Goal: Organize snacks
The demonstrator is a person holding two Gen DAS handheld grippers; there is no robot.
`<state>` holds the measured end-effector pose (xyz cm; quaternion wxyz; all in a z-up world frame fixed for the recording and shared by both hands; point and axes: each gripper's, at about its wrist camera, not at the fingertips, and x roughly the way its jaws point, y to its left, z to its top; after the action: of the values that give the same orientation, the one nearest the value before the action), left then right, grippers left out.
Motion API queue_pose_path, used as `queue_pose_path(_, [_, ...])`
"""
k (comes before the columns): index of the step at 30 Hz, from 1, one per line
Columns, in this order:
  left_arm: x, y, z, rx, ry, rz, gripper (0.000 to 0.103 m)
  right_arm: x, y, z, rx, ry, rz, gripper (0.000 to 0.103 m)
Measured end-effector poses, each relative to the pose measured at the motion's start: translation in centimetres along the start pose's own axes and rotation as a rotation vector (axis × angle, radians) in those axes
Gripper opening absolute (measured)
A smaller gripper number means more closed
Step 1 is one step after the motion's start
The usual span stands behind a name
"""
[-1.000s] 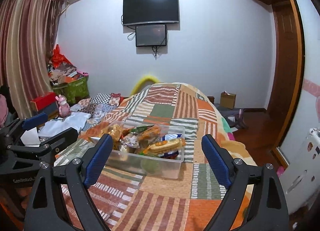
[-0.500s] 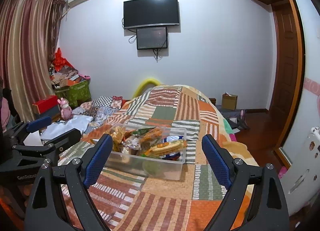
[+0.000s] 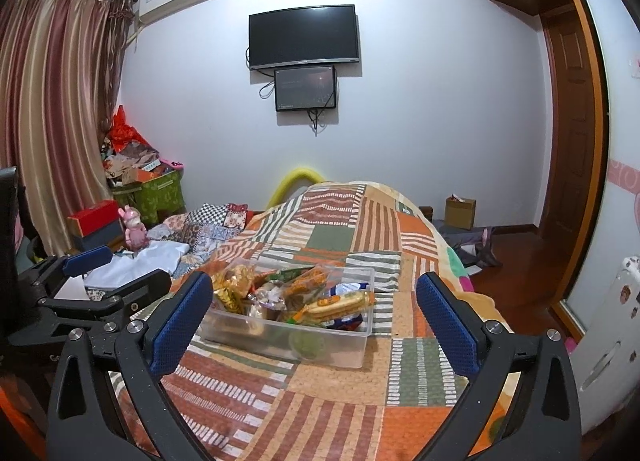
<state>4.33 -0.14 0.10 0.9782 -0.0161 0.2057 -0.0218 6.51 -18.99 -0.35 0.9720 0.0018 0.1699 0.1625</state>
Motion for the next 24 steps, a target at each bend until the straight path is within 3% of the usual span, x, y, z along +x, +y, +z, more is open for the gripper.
queue_pose_path(24, [-1.2, -0.1, 0.3, -0.004, -0.031, -0.012, 0.102, -0.2, 0.3, 0.2, 0.002, -0.007, 0.01, 0.102])
